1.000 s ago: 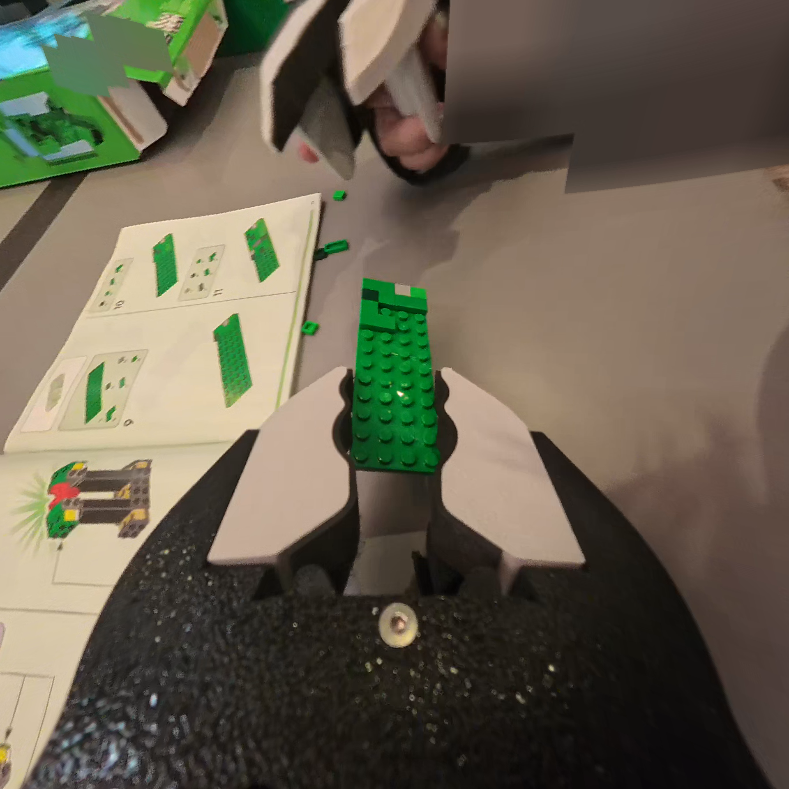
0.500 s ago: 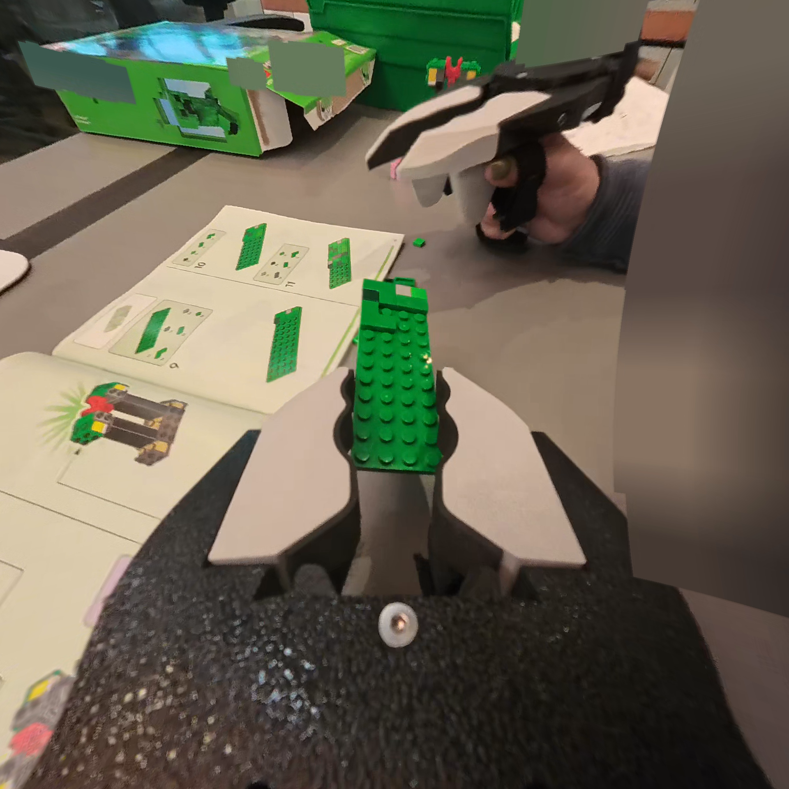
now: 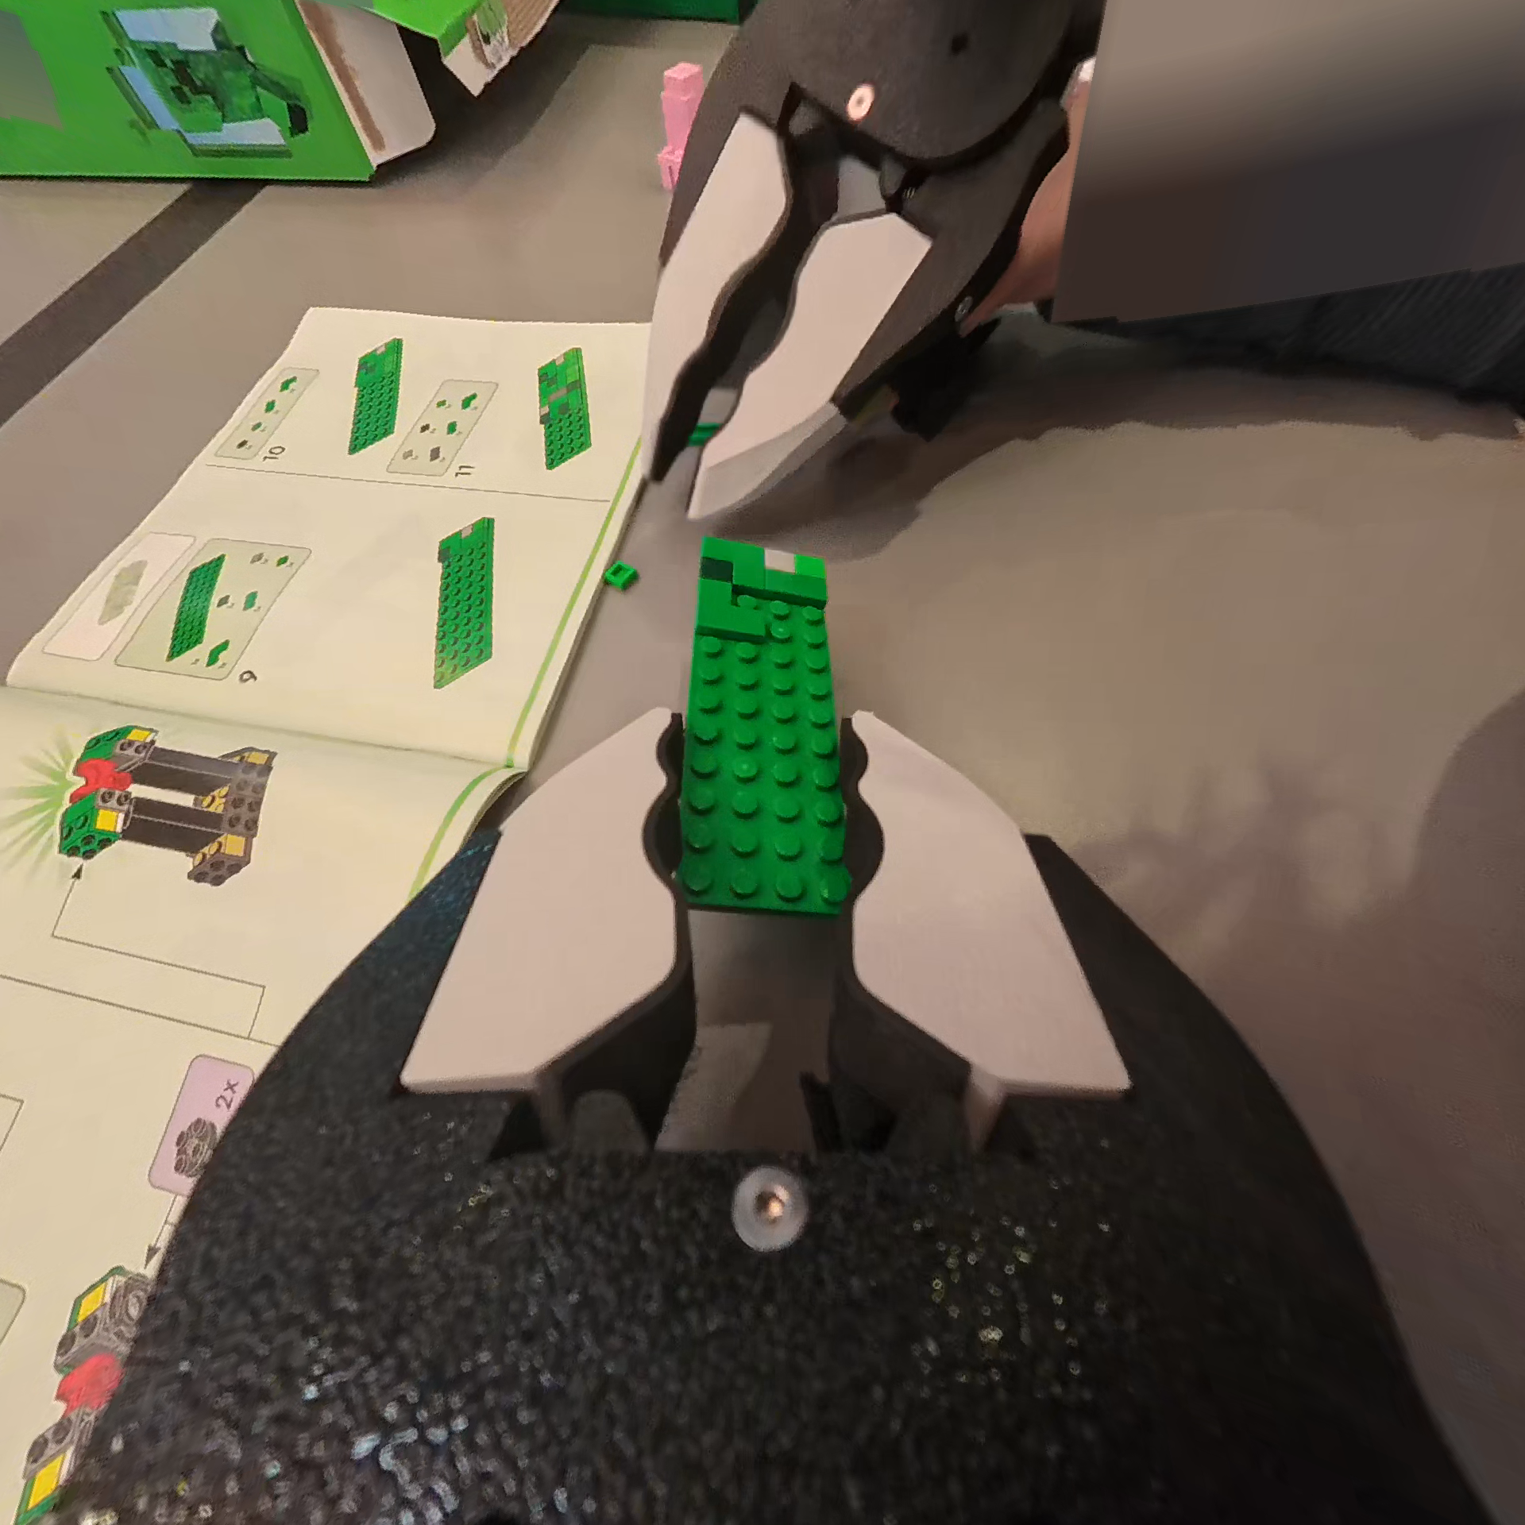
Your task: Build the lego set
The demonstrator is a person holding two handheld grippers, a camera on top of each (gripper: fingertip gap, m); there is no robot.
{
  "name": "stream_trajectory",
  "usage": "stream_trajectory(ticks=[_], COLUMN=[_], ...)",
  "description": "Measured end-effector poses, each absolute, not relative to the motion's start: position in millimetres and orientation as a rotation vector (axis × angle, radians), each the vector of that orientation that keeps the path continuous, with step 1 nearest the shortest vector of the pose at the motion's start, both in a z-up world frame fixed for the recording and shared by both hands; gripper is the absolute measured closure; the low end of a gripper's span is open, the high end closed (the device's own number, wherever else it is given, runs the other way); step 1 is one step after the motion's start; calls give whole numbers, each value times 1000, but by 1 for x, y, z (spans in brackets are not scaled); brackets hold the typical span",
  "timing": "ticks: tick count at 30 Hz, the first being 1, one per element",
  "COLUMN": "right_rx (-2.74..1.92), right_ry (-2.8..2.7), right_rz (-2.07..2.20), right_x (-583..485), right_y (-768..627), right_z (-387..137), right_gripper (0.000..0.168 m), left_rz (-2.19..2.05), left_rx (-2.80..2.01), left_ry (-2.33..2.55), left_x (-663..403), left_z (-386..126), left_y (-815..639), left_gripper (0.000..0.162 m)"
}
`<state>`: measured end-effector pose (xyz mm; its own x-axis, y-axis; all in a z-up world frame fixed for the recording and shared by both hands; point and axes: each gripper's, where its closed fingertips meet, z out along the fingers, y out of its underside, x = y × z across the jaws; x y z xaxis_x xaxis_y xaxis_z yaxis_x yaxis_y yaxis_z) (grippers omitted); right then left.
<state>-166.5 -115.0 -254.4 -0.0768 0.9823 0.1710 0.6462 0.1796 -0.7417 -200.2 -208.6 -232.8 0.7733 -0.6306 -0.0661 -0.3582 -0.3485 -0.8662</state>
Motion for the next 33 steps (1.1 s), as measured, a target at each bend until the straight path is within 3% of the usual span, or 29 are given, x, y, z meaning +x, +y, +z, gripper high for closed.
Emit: stream_trajectory(ticks=[10, 14, 18, 24, 26, 28, 33], right_rx=[-1663, -1642, -1695, -1856, -1854, -1858, -1909], right_ry=[-1675, -1640, -1672, -1623, -1621, -1618, -1521], right_rz=[630, 806, 675, 555, 545, 531, 422], right_x=[-99, -122, -132, -141, -142, -139, -118], right_y=[-65, -83, -90, -93, -93, -92, -69], right_z=[-248, -238, -246, -261, -261, -262, -260], right_gripper=[150, 159, 159, 139, 143, 160, 160], left_rz=[-329, -305, -289, -281, -278, -277, -272], left_rx=[-1957, -1968, -1974, -1975, -1973, -1972, -1970], left_ry=[729, 756, 772, 784, 789, 794, 807], left_x=[-202, -201, -200, -199, -198, -198, -197], left_z=[-231, -234, -236, -237, -237, -237, -238], left_y=[-207, -207, -207, -208, -208, -208, -209], left_gripper=[126, 126, 126, 126, 126, 126, 126])
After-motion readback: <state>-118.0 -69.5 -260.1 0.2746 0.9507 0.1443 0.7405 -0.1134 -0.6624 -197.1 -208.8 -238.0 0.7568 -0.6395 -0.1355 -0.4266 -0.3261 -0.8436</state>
